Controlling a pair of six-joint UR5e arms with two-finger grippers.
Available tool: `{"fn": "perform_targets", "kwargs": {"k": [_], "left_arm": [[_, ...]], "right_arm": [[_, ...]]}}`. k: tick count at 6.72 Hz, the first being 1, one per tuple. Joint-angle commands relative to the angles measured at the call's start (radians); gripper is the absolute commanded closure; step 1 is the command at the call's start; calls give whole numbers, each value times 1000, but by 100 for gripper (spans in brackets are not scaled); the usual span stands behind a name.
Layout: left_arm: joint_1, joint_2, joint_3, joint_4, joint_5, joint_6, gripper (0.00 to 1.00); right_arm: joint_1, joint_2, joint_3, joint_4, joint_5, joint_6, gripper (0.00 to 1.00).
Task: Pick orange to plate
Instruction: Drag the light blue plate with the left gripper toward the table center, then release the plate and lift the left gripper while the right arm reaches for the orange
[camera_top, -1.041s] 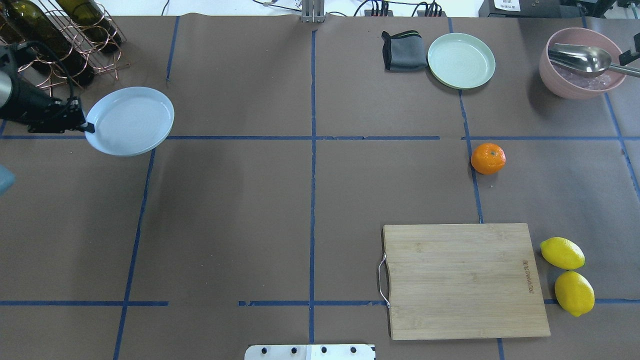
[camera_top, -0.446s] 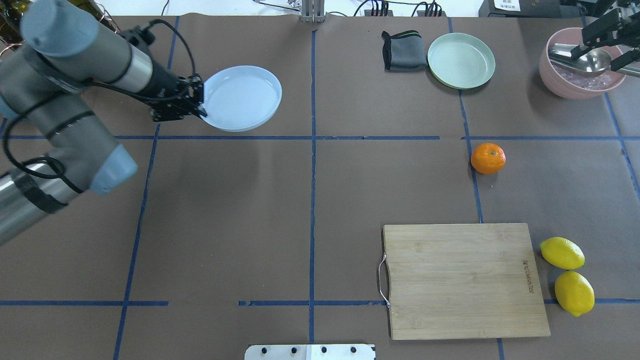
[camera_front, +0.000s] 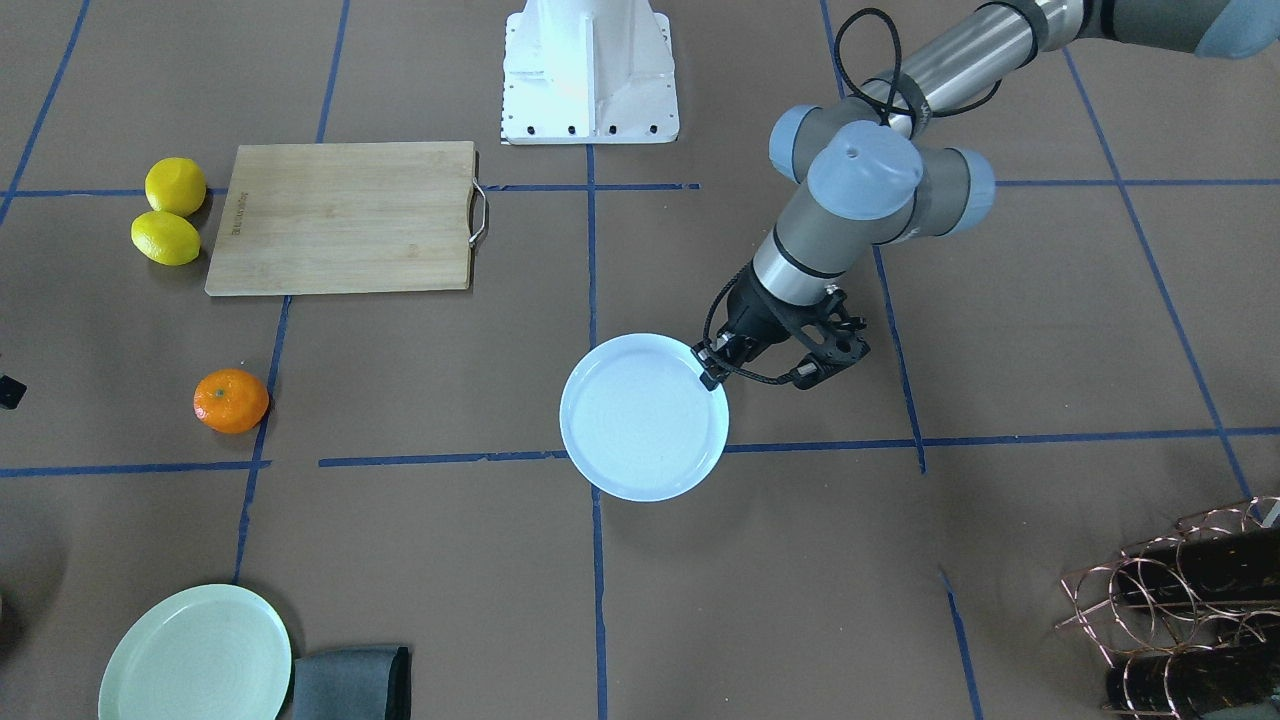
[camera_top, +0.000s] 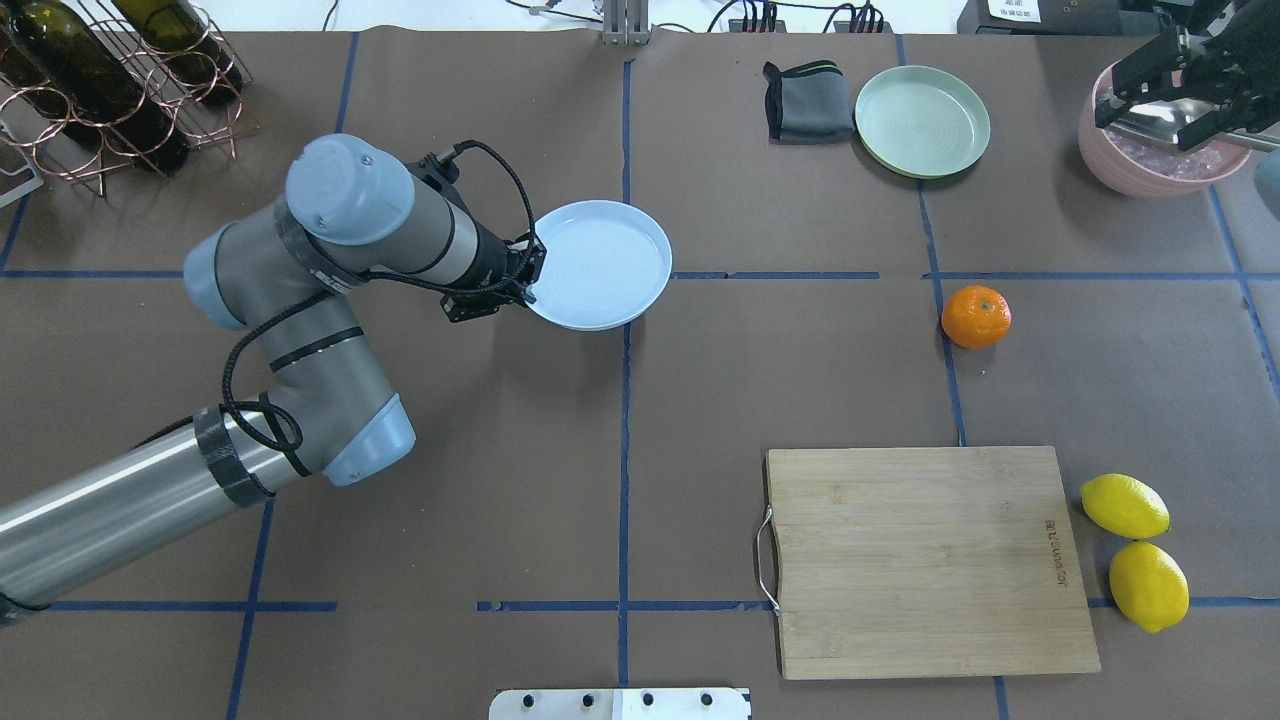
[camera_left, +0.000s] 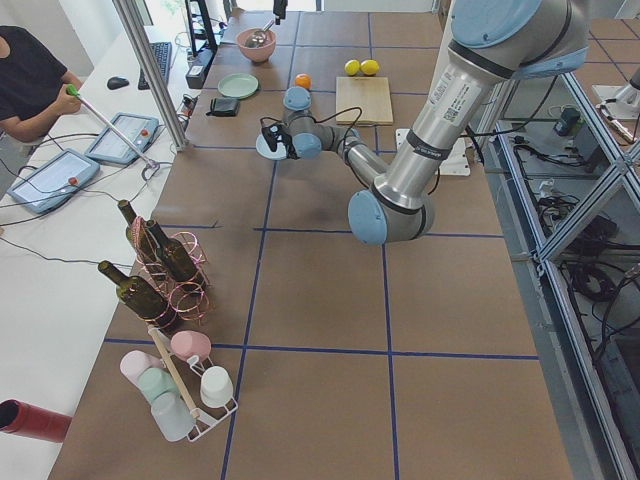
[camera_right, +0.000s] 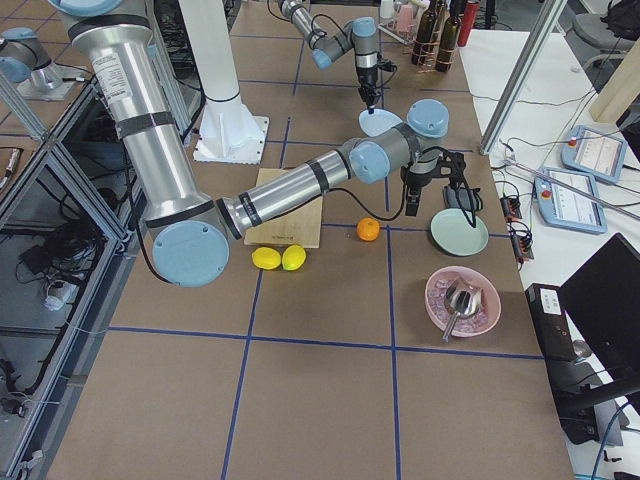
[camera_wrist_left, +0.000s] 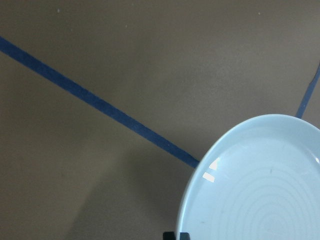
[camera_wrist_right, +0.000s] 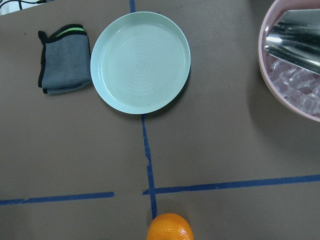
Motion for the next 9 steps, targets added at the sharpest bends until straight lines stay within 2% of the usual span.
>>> {"fn": "perform_targets", "kwargs": {"k": [1, 2, 4, 5, 6, 7, 9], "left_arm": [[34, -3, 12, -5, 31, 7, 100], [36, 4, 12, -39, 31, 30, 1], [-13, 12, -33, -30, 23, 83, 0], [-59, 46, -98, 11, 14, 176, 0], [-99, 76, -175, 124, -12, 308, 0], [-130, 92, -223, 174, -11, 371, 0], [-154, 104, -228, 173, -12, 374, 0]], "right_arm": [[-60, 0, 6, 98, -54, 138, 0], [-76, 0, 6, 108, -77, 151, 0], [-124, 2, -3, 109, -119, 151, 0], [-164, 2, -14, 108, -163, 150, 0], [-194, -4, -58, 176, -189, 151, 0], [-235, -9, -103, 256, -202, 159, 0], [-333, -23, -112, 260, -304, 159, 0]]}}
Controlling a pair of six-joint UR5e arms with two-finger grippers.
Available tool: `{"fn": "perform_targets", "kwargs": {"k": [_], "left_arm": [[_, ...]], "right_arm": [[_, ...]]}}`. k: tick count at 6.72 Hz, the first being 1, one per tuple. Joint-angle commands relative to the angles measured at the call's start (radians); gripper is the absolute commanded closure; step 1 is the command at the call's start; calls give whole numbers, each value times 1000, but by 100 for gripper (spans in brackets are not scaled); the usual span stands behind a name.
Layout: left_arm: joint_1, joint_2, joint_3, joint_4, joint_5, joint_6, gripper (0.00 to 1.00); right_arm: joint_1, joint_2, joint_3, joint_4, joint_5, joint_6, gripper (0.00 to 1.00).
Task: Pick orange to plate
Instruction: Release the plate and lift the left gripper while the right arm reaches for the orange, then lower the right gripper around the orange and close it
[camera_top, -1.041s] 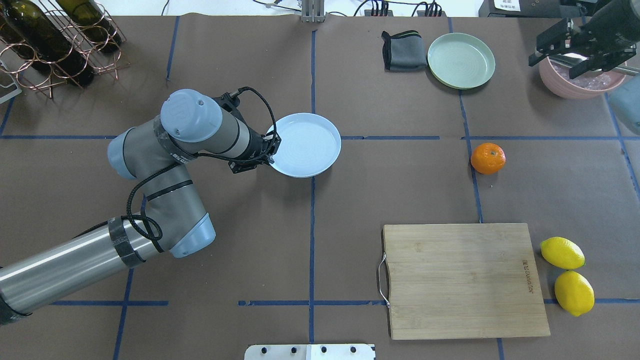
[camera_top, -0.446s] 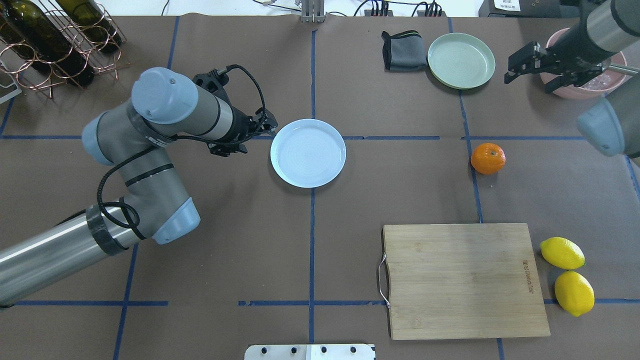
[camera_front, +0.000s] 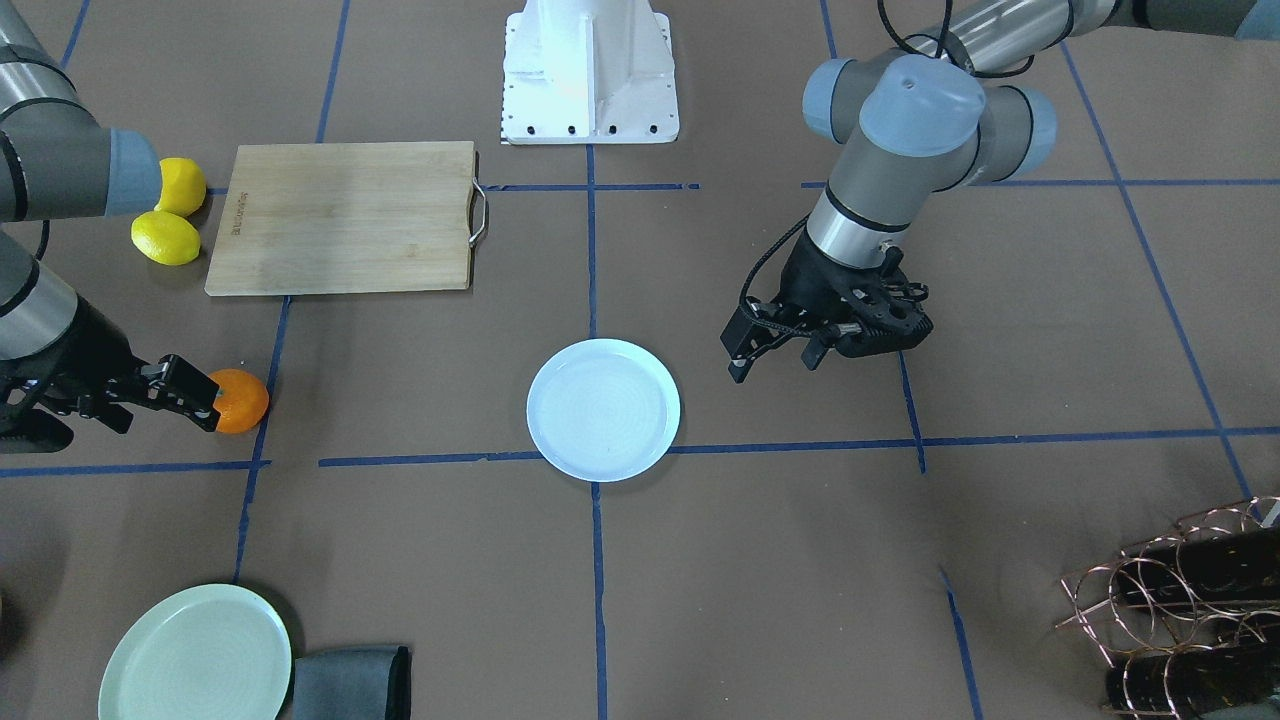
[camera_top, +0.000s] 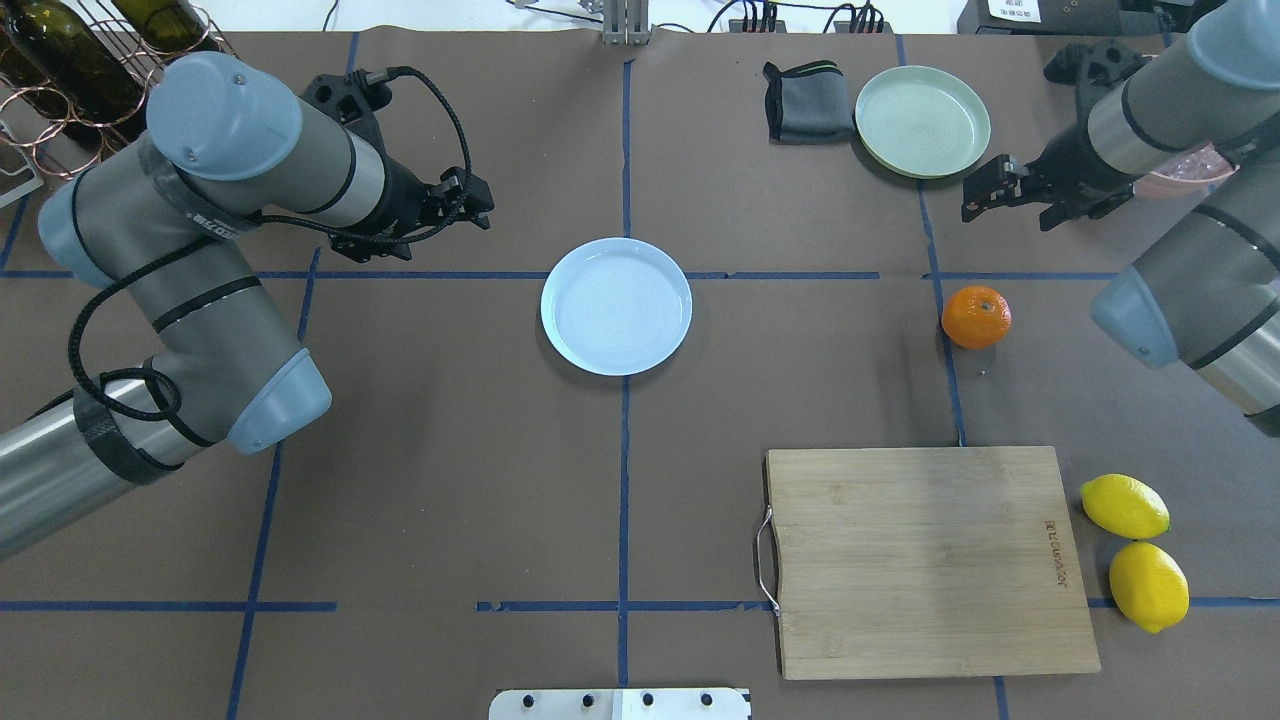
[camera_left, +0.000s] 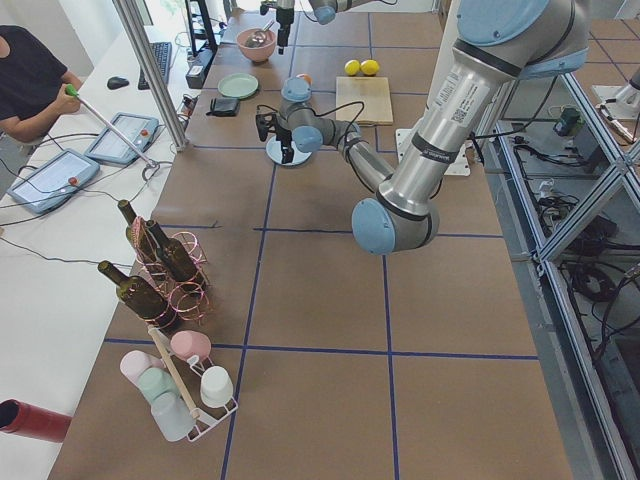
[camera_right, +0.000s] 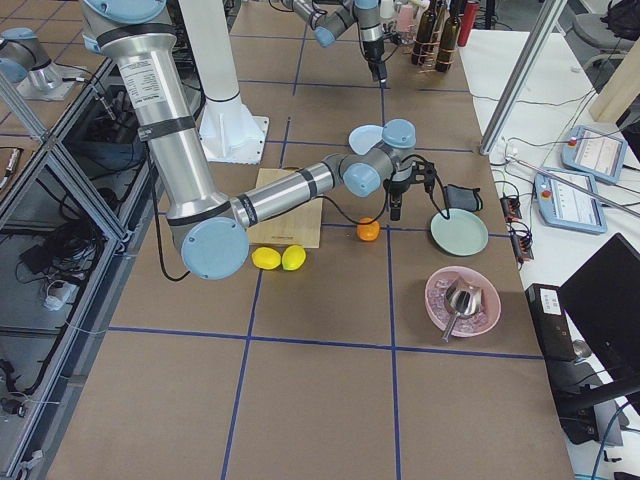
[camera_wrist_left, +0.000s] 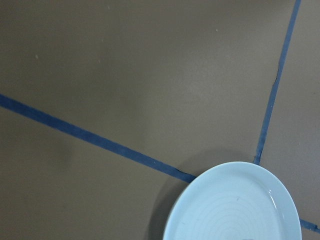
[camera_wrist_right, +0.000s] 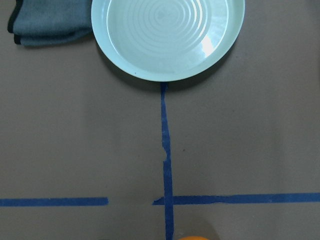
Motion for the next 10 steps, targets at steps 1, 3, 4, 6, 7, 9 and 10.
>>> {"fn": "perform_targets", "kwargs": {"k": [1, 3, 4, 6, 7, 9, 10], "left_arm": [[-18, 6, -7, 9, -3, 12, 0], [-21, 8, -6, 9, -5, 13, 0], [-21, 8, -6, 9, -5, 13, 0], [-20, 25, -9, 7, -6, 12, 0], [-20, 25, -9, 7, -6, 13, 0], [-21, 25, -7, 7, -6, 13, 0], [-21, 26, -9, 7, -6, 13, 0]], "right_arm": [[-71, -6, -22, 10, -42, 0, 0], [-88, -7, -52, 11, -42, -6, 0], [-88, -10, -57, 10, -43, -11, 0], [-91, -33, -68, 13, -42, -12, 0], [-102, -35, -72, 13, -43, -12, 0], [-120, -32, -94, 14, -43, -12, 0], [-125, -32, -99, 14, -43, -12, 0]]}}
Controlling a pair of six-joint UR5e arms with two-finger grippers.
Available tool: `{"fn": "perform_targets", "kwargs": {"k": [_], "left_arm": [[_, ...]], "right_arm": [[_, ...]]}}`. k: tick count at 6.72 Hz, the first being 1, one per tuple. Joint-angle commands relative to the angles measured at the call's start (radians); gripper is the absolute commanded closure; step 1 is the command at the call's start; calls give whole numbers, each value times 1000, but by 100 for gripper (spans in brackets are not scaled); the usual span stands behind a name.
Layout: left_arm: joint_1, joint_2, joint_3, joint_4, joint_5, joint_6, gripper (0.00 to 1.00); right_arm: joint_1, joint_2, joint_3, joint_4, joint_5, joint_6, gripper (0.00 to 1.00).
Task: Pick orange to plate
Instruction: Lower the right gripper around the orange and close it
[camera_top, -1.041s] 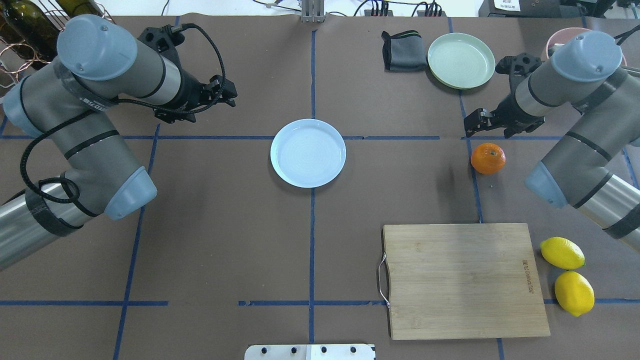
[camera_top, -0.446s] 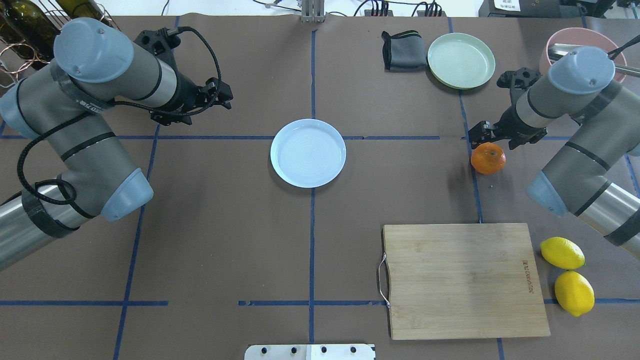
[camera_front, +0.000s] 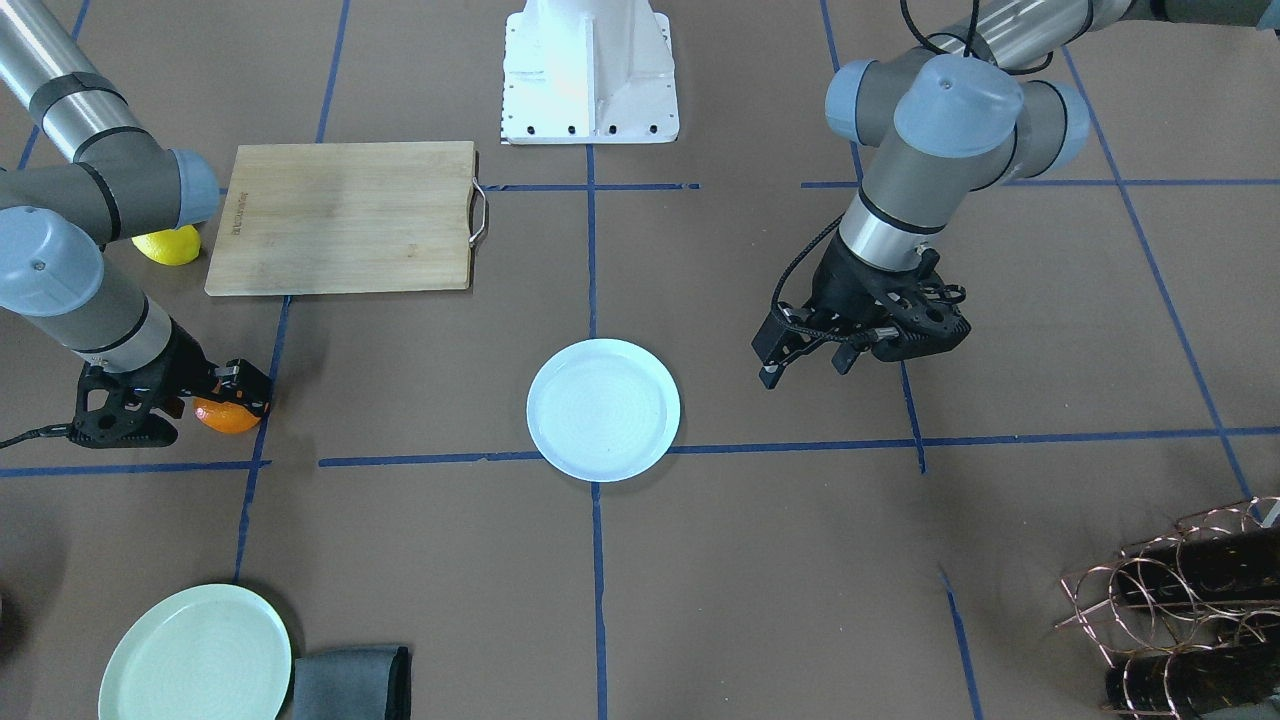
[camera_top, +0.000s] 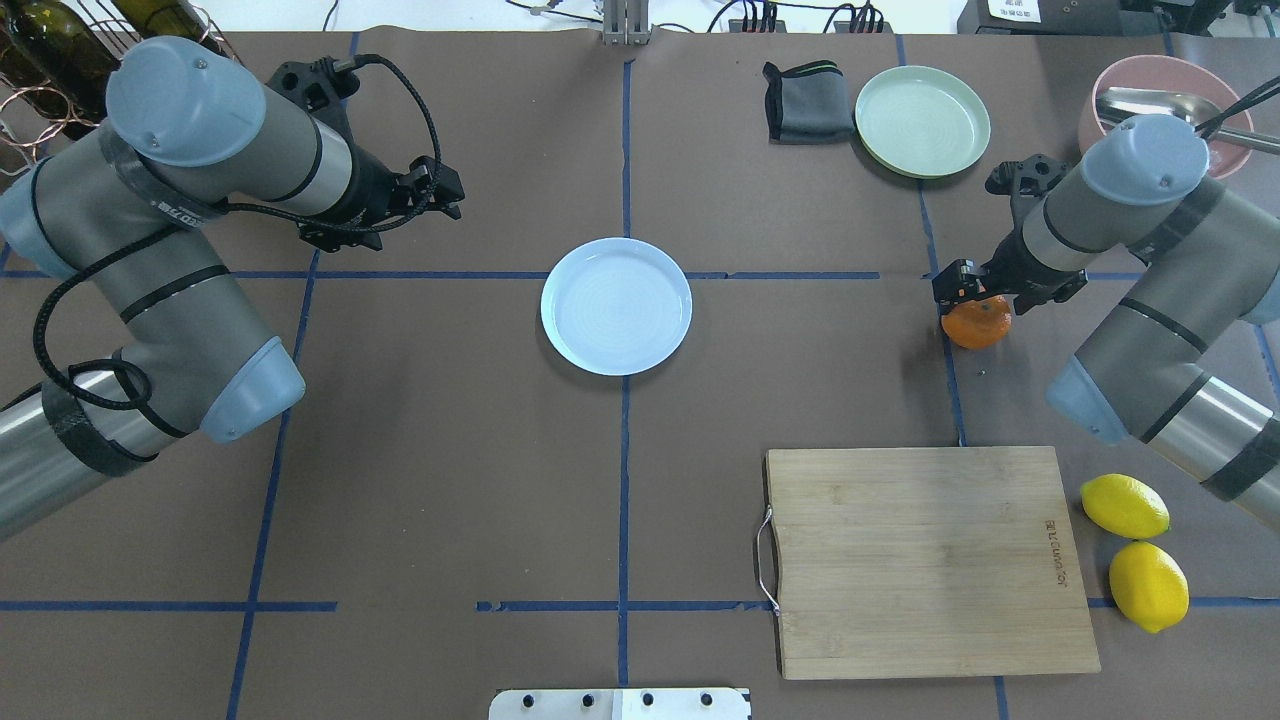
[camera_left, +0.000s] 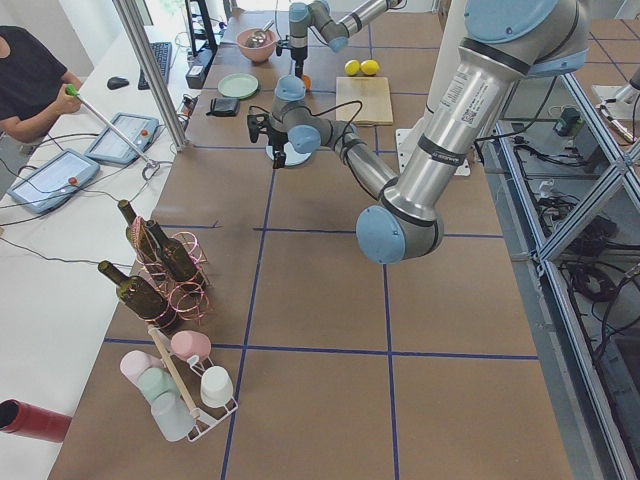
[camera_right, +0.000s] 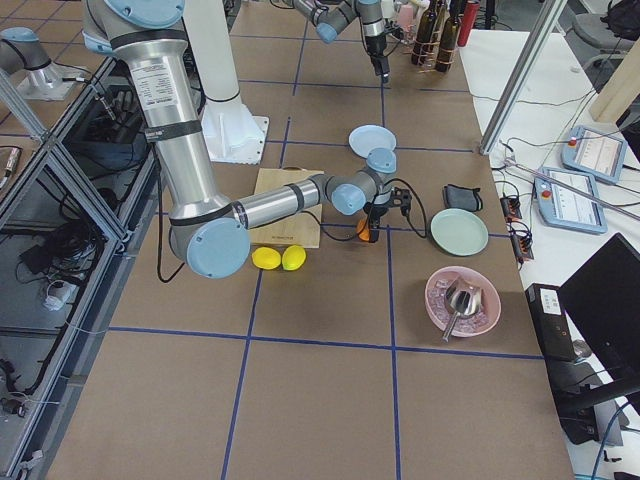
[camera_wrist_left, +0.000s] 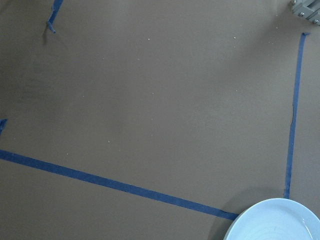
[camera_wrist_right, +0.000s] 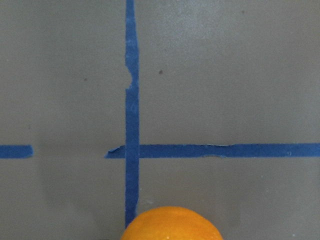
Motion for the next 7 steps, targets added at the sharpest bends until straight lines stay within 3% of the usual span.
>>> {"fn": "perform_targets", "kwargs": {"k": [1, 2, 3, 4, 7], "left_arm": [[-1, 3, 1, 0, 0, 0, 0], [-1, 3, -1, 0, 0, 0, 0], [-1, 3, 1, 0, 0, 0, 0], [-1, 3, -1, 0, 0, 0, 0], [-5, 6, 1, 0, 0, 0, 0]], "right_arm": [[-7, 0, -8, 0, 0, 2, 3], [-7, 0, -8, 0, 0, 6, 66], [-7, 8, 2, 2, 0, 8, 95], [-7, 14, 5, 0, 0, 9, 100], [21, 35, 73, -3, 8, 14, 100]]}}
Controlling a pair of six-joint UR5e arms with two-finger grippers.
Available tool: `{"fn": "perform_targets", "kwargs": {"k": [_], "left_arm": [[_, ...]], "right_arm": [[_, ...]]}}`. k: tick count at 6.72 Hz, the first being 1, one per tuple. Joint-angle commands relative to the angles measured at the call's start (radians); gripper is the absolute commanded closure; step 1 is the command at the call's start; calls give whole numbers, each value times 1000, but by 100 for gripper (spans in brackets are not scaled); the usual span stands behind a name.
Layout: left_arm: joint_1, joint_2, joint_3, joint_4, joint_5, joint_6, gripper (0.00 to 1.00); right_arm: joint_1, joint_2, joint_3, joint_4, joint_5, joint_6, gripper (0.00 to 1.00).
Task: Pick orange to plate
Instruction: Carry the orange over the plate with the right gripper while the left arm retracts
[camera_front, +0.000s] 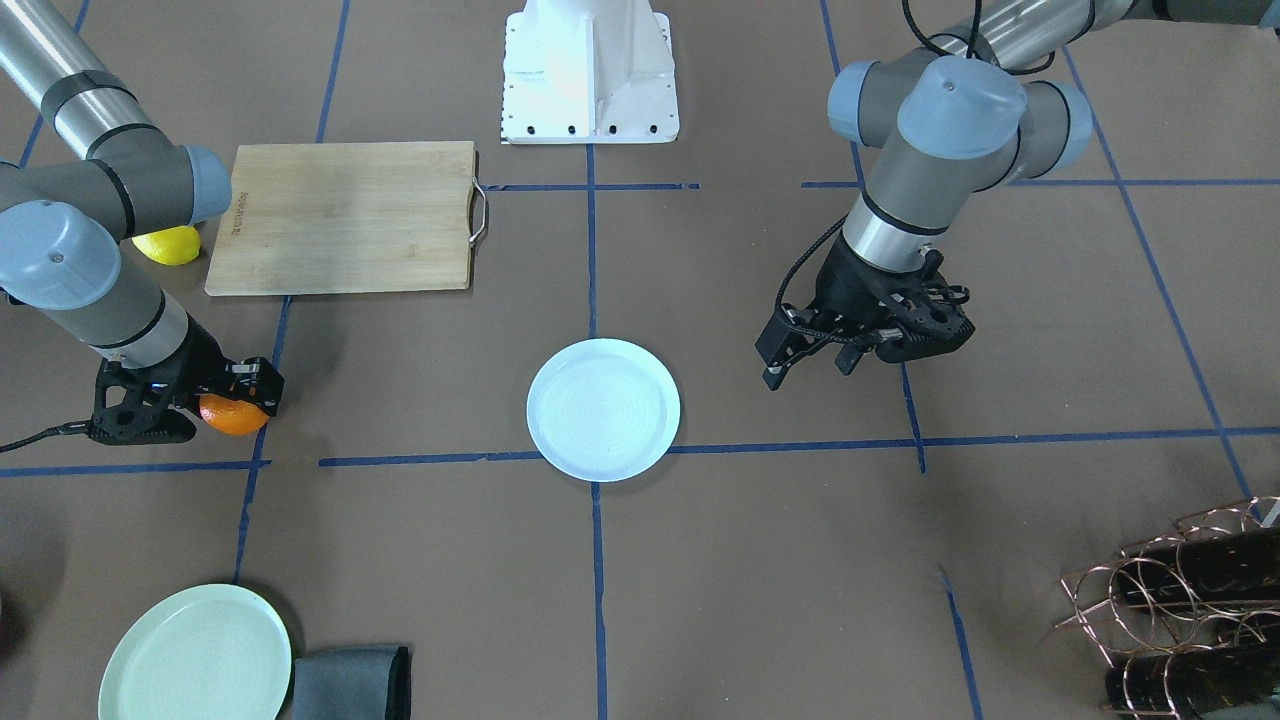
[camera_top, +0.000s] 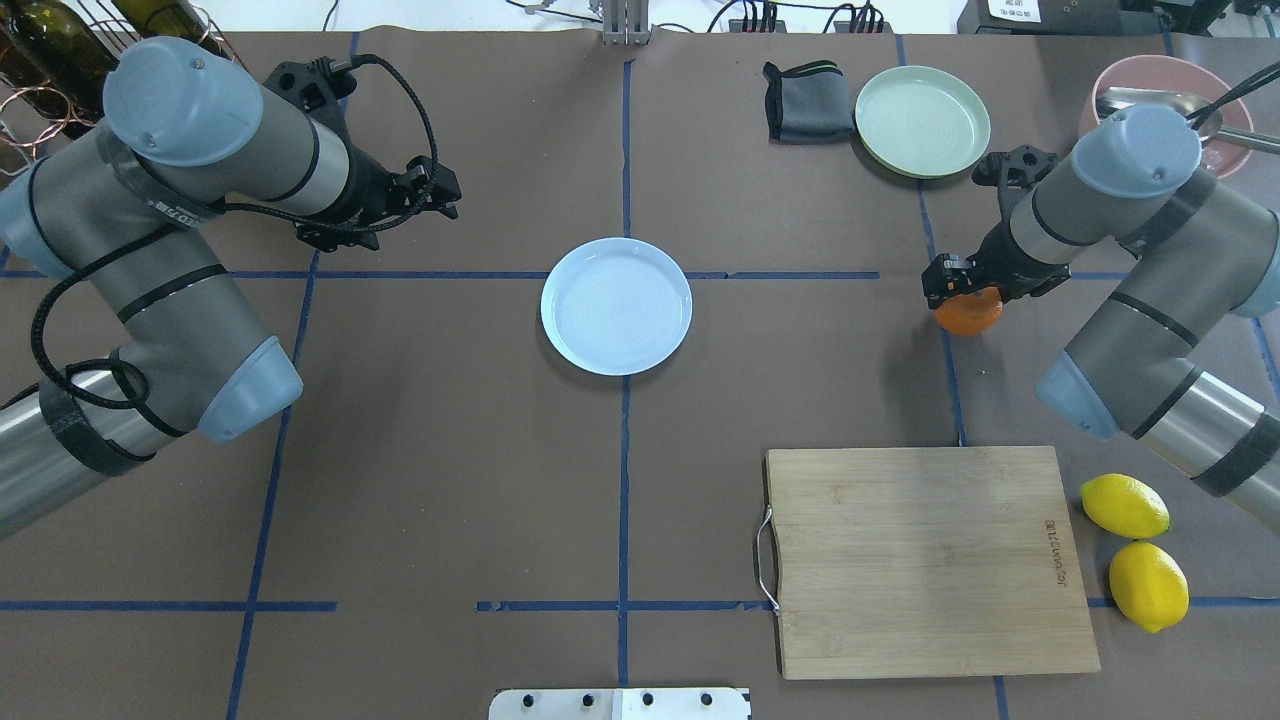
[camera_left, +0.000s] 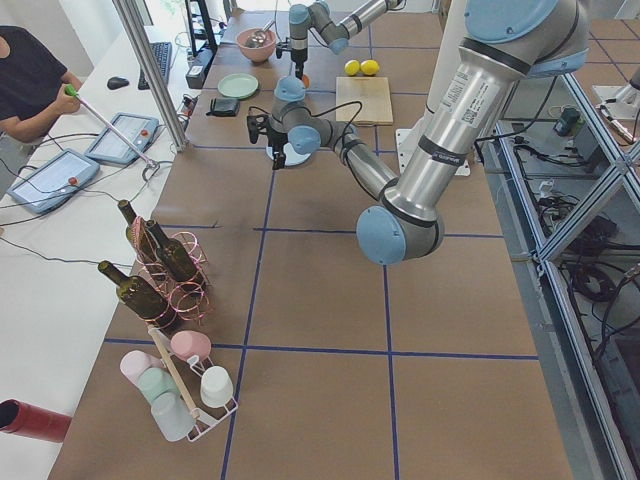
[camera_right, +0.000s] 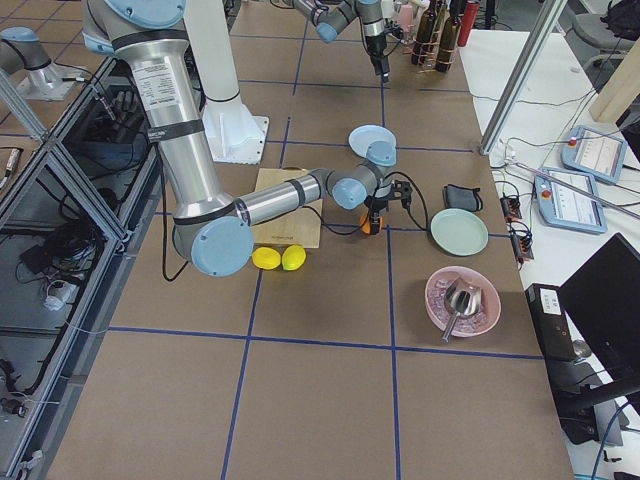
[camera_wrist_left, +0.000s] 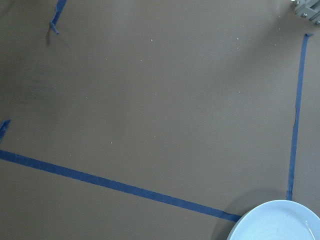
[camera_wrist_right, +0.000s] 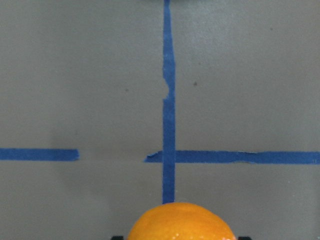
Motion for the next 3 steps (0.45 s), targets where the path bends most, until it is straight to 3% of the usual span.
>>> {"fn": "perform_targets", "kwargs": {"k": [1, 3], "left_arm": [[-7, 1, -1, 0, -8, 0, 0], [-13, 1, -1, 0, -14, 0, 0]], "right_arm": [[28, 59, 62, -16, 13, 32, 100], [7, 200, 56, -45, 33, 188, 100]]}}
